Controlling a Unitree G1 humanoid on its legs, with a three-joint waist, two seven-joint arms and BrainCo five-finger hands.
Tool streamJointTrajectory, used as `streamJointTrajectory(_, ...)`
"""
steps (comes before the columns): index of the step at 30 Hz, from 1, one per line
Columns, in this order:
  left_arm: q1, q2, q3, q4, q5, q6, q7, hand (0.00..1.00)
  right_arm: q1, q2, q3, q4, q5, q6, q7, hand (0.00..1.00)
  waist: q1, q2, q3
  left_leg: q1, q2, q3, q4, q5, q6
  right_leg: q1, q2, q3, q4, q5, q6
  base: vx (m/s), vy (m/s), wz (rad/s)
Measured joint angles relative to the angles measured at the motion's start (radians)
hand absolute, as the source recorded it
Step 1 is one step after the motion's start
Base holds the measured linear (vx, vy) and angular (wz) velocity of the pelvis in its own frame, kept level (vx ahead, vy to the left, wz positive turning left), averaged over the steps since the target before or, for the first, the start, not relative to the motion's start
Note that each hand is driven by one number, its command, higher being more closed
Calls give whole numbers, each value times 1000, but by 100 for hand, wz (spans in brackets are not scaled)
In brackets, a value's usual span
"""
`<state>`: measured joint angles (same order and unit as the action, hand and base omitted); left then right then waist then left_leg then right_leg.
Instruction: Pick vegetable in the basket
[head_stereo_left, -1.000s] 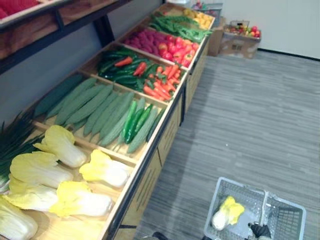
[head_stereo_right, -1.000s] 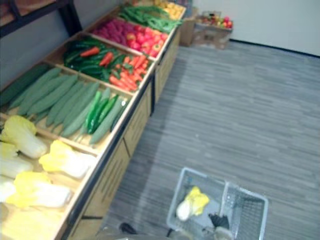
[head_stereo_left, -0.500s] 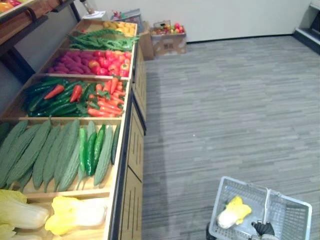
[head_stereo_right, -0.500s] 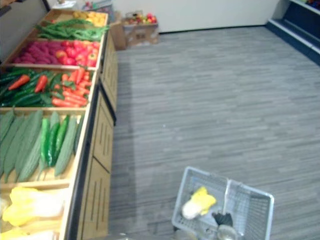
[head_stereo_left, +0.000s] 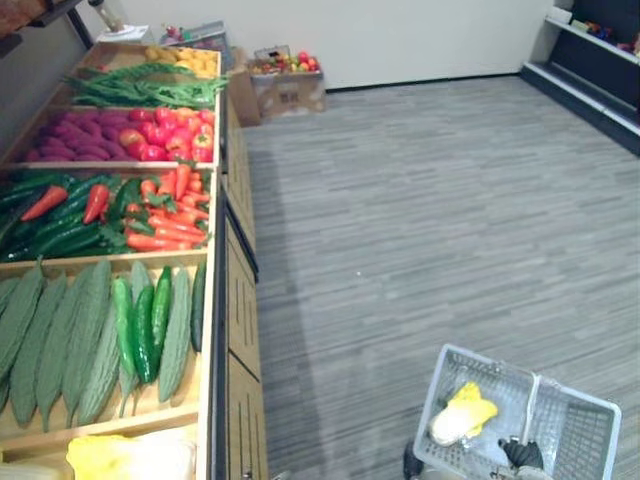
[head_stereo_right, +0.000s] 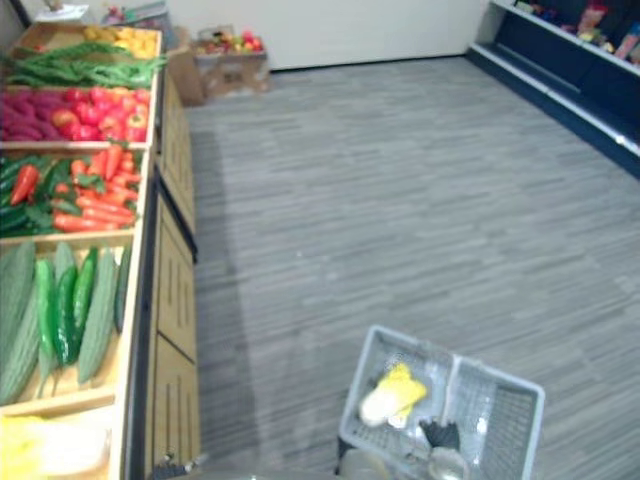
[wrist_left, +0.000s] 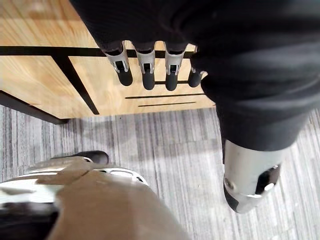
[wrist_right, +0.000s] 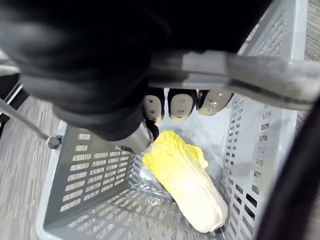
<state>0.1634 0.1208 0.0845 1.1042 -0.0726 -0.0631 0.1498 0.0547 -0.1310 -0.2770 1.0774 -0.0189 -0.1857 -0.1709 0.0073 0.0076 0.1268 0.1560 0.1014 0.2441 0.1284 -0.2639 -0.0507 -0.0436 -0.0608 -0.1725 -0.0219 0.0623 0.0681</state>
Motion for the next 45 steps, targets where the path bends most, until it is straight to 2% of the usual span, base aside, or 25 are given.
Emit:
streamJointTrajectory(5, 21, -9, 1, 0, 2, 5, 9, 0, 7, 5, 31, 1, -1, 13, 1, 100, 11, 24, -4, 6, 67, 19, 74, -59, -46, 51, 55, -14, -57, 11, -14, 118, -32, -9)
streamJointTrajectory(8, 30, -12, 23, -34, -1, 14, 34, 0, -4, -2, 94, 0, -1, 35, 10, 100, 23, 24, -5, -141, 125, 0, 423, -30, -90, 72, 76, -13, -59, -10, -46, 203, -98, -10)
streamJointTrajectory(10, 26, -28, 52, -54, 0, 17, 44, 0, -12, -18, 108, -4, -2, 46, 13, 100, 25, 47, 5, -246, 169, -41, 670, 84, -85, 103, 84, -7, -34, -32, -54, 226, -83, -12)
streamJointTrajectory(11, 28, -44, 84, -54, 0, 19, 45, 0, -11, -18, 119, -10, -3, 52, 19, 100, 29, 34, 13, -317, 163, -82, 809, 260, -83, 127, 66, 7, -7, -63, -61, 242, -7, -17)
streamJointTrajectory(12, 29, -49, 93, -53, 1, 19, 44, 0, -14, -17, 122, -15, -3, 52, 22, 100, 33, 33, 15, -340, 149, -99, 853, 247, -76, 137, 57, 14, 2, -74, -64, 249, -16, -22)
streamJointTrajectory(13, 29, -64, 102, -56, 6, 18, 41, 0, -16, -17, 122, -21, -3, 56, 23, 100, 38, 40, 15, -385, 110, -126, 890, 146, -66, 143, 42, 28, 23, -95, -77, 240, 2, -25)
streamJointTrajectory(16, 45, -66, 109, -63, 10, 17, 41, 0, -33, -18, 117, -13, -10, 68, 33, 100, 65, 32, 20, -416, 28, -104, 719, 43, -51, 162, 3, 75, 24, -113, -71, 191, 45, -43)
streamJointTrajectory(18, 63, -71, 109, -67, 9, 18, 42, 0, -33, -15, 116, -13, -24, 71, 49, 100, 60, 35, 21, -403, 8, -88, 484, 47, -40, 182, -12, 80, 27, -137, -52, 193, 97, -18)
streamJointTrajectory(20, 76, -79, 123, -74, 8, 20, 42, 0, -13, -14, 117, -35, -28, 70, 52, 100, 56, 38, 24, -374, 2, -103, 152, 112, -23, 205, -33, 77, 48, -195, -23, 237, 177, 13)
streamJointTrajectory(21, 81, -80, 134, -77, 7, 20, 42, 0, -2, -15, 118, -46, -37, 67, 51, 100, 58, 32, 28, -362, -14, -101, 99, 196, -21, 208, -62, 75, 71, -229, -5, 221, 199, 11)
streamJointTrajectory(23, 96, -100, 154, -86, 8, 18, 42, 0, 1, -18, 137, -59, -50, 59, 52, 100, 66, 45, 29, -348, -29, -59, 123, 206, -4, 225, -84, 61, 102, -259, 10, 308, 206, 3)
streamJointTrajectory(28, 112, -93, 158, -93, 17, 5, 44, 0, -18, 2, 148, -79, -81, 41, 73, 100, 88, 19, 45, -406, -27, -24, 334, 48, 47, 231, -117, 42, 164, -278, 18, 261, 185, -7)
streamJointTrajectory(30, 107, -77, 152, -78, 19, 7, 40, 0, -12, 1, 149, -78, -81, 43, 74, 100, 81, 4, 37, -357, -67, -22, 302, 25, 69, 228, -152, 51, 223, -241, 78, 295, 204, 0)
streamJointTrajectory(31, 108, -74, 152, -76, 20, 8, 37, 0, -2, 1, 149, -79, -81, 43, 73, 100, 82, -5, 26, -342, -83, -21, 280, 23, 72, 208, -165, 61, 266, -238, 83, 275, 216, 7)
streamJointTrajectory(34, 114, -30, 79, -73, 49, 6, -11, 0, -4, 2, 134, -79, -83, 28, 68, 100, 57, -39, -14, -255, -149, -42, 190, 10, 116, 21, -210, 128, 774, -158, 174, 300, 155, 36)
streamJointTrajectory(35, 112, 1, 65, -77, 46, 7, -5, 0, 0, 19, 133, -77, -90, 19, 67, 100, 50, -75, -21, -199, -192, -71, 155, 3, 129, -17, -208, 149, 925, -73, 173, 391, 37, 56)
streamJointTrajectory(36, 107, 17, 57, -77, 44, 8, 5, 0, 9, 29, 129, -77, -90, 6, 63, 100, 47, -98, -23, -143, -212, -97, 129, -6, 141, -53, -206, 137, 1023, -106, 129, 399, 20, 53)
streamJointTrajectory(37, 102, 19, 53, -76, 38, 8, 10, 0, 9, 29, 128, -77, -91, 5, 60, 100, 48, -99, -23, -120, -215, -106, 117, -12, 146, -80, -206, 113, 1060, -149, 84, 381, 0, 47)
streamJointTrajectory(38, 89, 21, 35, -74, 3, 9, 21, 0, 4, 30, 125, -77, -90, 4, 54, 100, 44, -86, -24, -96, -212, -129, 109, -24, 157, -136, -205, 53, 1076, -240, 24, 287, -6, 38)
streamJointTrajectory(39, 78, 17, 32, -73, -11, 9, 23, 0, 2, 31, 123, -77, -89, 3, 47, 100, 36, -79, -23, -81, -210, -148, 104, -31, 159, -162, -204, 22, 1059, -272, 11, 475, -60, 74)
streamJointTrajectory(41, 38, -11, 31, -74, -43, -1, 22, 0, -24, 18, 81, -76, -89, -4, 45, 100, 9, -23, 3, -17, -150, -213, 106, -57, 146, -224, -159, -66, 867, -333, -44, 539, -105, 87)
streamJointTrajectory(42, 28, -23, 31, -76, -43, -8, 21, 0, -24, 11, 74, -77, -88, -4, 46, 100, 9, 2, 2, 0, -123, -231, 106, -64, 140, -237, -133, -76, 783, -330, -40, 493, -109, 82)
streamJointTrajectory(43, 20, -41, 38, -88, -43, -24, 19, 0, -22, 11, 50, -79, -82, -4, 46, 100, 9, 40, 0, 25, -80, -265, 101, -68, 133, -250, -93, -75, 604, -303, -18, 409, -102, 84)
streamJointTrajectory(44, 14, -45, 46, -102, -42, -34, 18, 0, -20, 15, 44, -83, -77, -6, 46, 100, 9, 42, 0, 36, -60, -287, 104, -70, 129, -253, -77, -53, 457, -255, -10, 654, -254, 124)
streamJointTrajectory(45, 11, -62, 83, -134, -42, -51, 18, 0, -17, 25, 48, -90, -61, -8, 48, 100, 11, 20, 2, 62, -43, -319, 122, -92, 90, -249, -71, 23, 256, -161, -2, 565, -281, 106)
